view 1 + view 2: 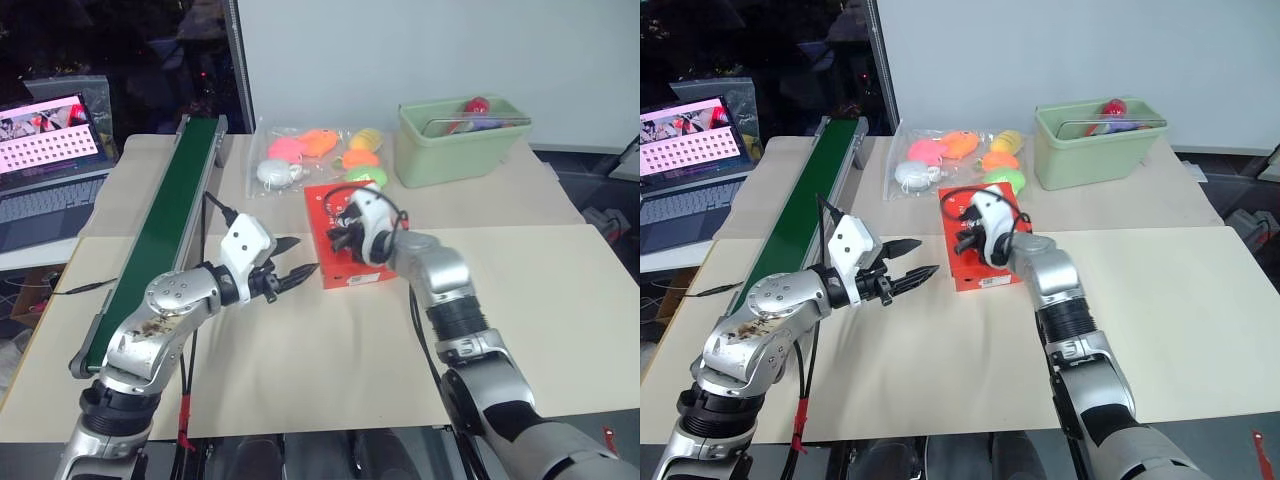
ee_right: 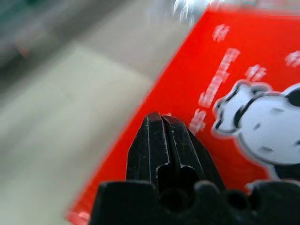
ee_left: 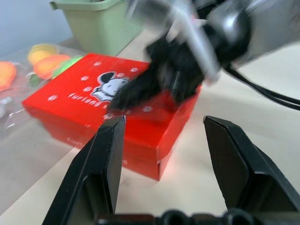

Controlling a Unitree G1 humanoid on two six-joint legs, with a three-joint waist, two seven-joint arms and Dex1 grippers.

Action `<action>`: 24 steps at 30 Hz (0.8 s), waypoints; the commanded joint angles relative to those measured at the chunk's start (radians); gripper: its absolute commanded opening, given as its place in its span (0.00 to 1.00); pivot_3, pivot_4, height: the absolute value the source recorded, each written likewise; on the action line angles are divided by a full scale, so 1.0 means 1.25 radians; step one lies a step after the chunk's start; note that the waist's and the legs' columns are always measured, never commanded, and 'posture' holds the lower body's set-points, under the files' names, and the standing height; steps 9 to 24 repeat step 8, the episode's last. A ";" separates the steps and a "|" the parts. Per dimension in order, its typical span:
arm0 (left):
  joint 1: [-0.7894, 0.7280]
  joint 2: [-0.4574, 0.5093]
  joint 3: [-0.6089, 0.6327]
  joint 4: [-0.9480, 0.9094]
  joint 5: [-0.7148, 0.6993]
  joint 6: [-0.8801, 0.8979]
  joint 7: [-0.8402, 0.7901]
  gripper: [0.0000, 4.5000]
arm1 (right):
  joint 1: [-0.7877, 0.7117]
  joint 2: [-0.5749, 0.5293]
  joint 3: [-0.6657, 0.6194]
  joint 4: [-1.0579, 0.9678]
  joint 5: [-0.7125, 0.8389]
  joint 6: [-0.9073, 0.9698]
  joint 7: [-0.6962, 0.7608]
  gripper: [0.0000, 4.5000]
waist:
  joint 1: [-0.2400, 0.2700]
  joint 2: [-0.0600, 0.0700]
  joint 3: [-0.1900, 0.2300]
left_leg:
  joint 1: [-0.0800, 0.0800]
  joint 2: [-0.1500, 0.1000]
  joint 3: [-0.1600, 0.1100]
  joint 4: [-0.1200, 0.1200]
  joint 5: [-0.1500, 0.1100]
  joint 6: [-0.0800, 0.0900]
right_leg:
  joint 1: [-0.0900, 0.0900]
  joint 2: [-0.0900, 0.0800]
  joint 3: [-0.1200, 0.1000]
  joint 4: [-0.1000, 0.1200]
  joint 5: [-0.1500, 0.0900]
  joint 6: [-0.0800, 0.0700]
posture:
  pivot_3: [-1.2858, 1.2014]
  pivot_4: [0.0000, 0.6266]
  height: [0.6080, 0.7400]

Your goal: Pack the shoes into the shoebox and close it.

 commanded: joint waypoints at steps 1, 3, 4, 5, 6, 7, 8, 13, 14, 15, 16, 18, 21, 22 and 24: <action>0.012 -0.017 0.050 -0.022 -0.018 -0.004 0.032 0.63 | -0.028 -0.034 -0.161 -0.150 0.134 0.100 -0.036 0.02 | 0.004 0.000 0.000 | 0.000 0.000 0.000 0.000 0.000 0.000 | 0.000 0.000 0.000 0.000 0.000 0.000 | 0.52 0.24 0.92; 0.021 -0.025 0.062 -0.015 -0.009 -0.006 0.050 0.63 | -0.006 -0.066 -0.176 -0.188 0.140 0.113 -0.043 0.02 | 0.008 0.000 0.000 | 0.000 0.000 0.000 0.000 0.000 0.000 | 0.000 0.000 0.000 -0.001 0.000 0.000 | 0.52 0.24 0.92; 0.024 -0.029 0.065 -0.009 -0.001 -0.005 0.061 0.63 | 0.012 -0.086 -0.168 -0.201 0.132 0.110 -0.043 0.02 | 0.009 0.000 0.000 | 0.000 0.000 0.000 0.000 0.000 0.000 | 0.000 0.000 0.000 -0.001 0.000 0.000 | 0.52 0.24 0.92; 0.026 -0.032 0.067 -0.003 0.008 -0.009 0.072 0.63 | 0.030 -0.103 -0.161 -0.211 0.121 0.104 -0.045 0.02 | 0.010 0.000 0.000 | 0.000 0.000 0.000 0.000 0.000 0.000 | 0.001 0.000 0.000 -0.001 0.000 0.000 | 0.52 0.24 0.92; 0.029 -0.035 0.067 0.004 0.019 -0.013 0.085 0.63 | 0.055 -0.124 -0.147 -0.216 0.103 0.091 -0.047 0.02 | 0.010 0.000 0.000 | 0.001 0.000 0.000 0.000 0.000 0.000 | 0.001 0.000 0.000 -0.001 0.000 0.000 | 0.52 0.24 0.92; 0.031 -0.037 0.065 0.011 0.031 -0.019 0.095 0.63 | 0.077 -0.139 -0.136 -0.219 0.091 0.082 -0.050 0.02 | 0.009 0.000 0.000 | 0.001 0.000 0.000 0.000 0.000 0.000 | 0.001 0.000 0.000 -0.002 0.000 0.000 | 0.52 0.24 0.92; 0.033 -0.035 0.058 0.017 0.045 -0.026 0.102 0.63 | 0.097 -0.149 -0.128 -0.224 0.083 0.073 -0.050 0.02 | 0.009 0.000 0.000 | 0.001 0.000 0.000 0.000 0.000 0.000 | 0.001 0.000 0.000 -0.002 0.000 0.000 | 0.52 0.24 0.92; 0.033 -0.035 0.058 0.017 0.045 -0.026 0.102 0.63 | 0.097 -0.149 -0.128 -0.224 0.083 0.073 -0.050 0.02 | 0.009 0.000 0.000 | 0.001 0.000 0.000 0.000 0.000 0.000 | 0.001 0.000 0.000 -0.002 0.000 0.000 | 0.52 0.24 0.92; 0.033 -0.035 0.058 0.017 0.045 -0.026 0.102 0.63 | 0.097 -0.149 -0.128 -0.224 0.083 0.073 -0.050 0.02 | 0.009 0.000 0.000 | 0.001 0.000 0.000 0.000 0.000 0.000 | 0.001 0.000 0.000 -0.002 0.000 0.000 | 0.52 0.24 0.92; 0.033 -0.035 0.058 0.017 0.045 -0.026 0.102 0.63 | 0.097 -0.149 -0.128 -0.224 0.083 0.073 -0.050 0.02 | 0.009 0.000 0.000 | 0.001 0.000 0.000 0.000 0.000 0.000 | 0.001 0.000 0.000 -0.002 0.000 0.000 | 0.52 0.24 0.92; 0.033 -0.035 0.058 0.017 0.045 -0.026 0.102 0.63 | 0.097 -0.149 -0.128 -0.224 0.083 0.073 -0.050 0.02 | 0.009 0.000 0.000 | 0.001 0.000 0.000 0.000 0.000 0.000 | 0.001 0.000 0.000 -0.002 0.000 0.000 | 0.52 0.24 0.92; 0.033 -0.035 0.058 0.017 0.045 -0.026 0.102 0.63 | 0.097 -0.149 -0.128 -0.224 0.083 0.073 -0.050 0.02 | 0.009 0.000 0.000 | 0.001 0.000 0.000 0.000 0.000 0.000 | 0.001 0.000 0.000 -0.002 0.000 0.000 | 0.52 0.24 0.92; 0.033 -0.035 0.058 0.017 0.045 -0.026 0.102 0.63 | 0.097 -0.149 -0.128 -0.224 0.083 0.073 -0.050 0.02 | 0.009 0.000 0.000 | 0.001 0.000 0.000 0.000 0.000 0.000 | 0.001 0.000 0.000 -0.002 0.000 0.000 | 0.52 0.24 0.92; 0.033 -0.035 0.058 0.017 0.045 -0.026 0.102 0.63 | 0.097 -0.149 -0.128 -0.224 0.083 0.073 -0.050 0.02 | 0.009 0.000 0.000 | 0.001 0.000 0.000 0.000 0.000 0.000 | 0.001 0.000 0.000 -0.002 0.000 0.000 | 0.52 0.24 0.92; 0.033 -0.035 0.058 0.017 0.045 -0.026 0.102 0.63 | 0.097 -0.149 -0.128 -0.224 0.083 0.073 -0.050 0.02 | 0.009 0.000 0.000 | 0.001 0.000 0.000 0.000 0.000 0.000 | 0.001 0.000 0.000 -0.002 0.000 0.000 | 0.52 0.24 0.92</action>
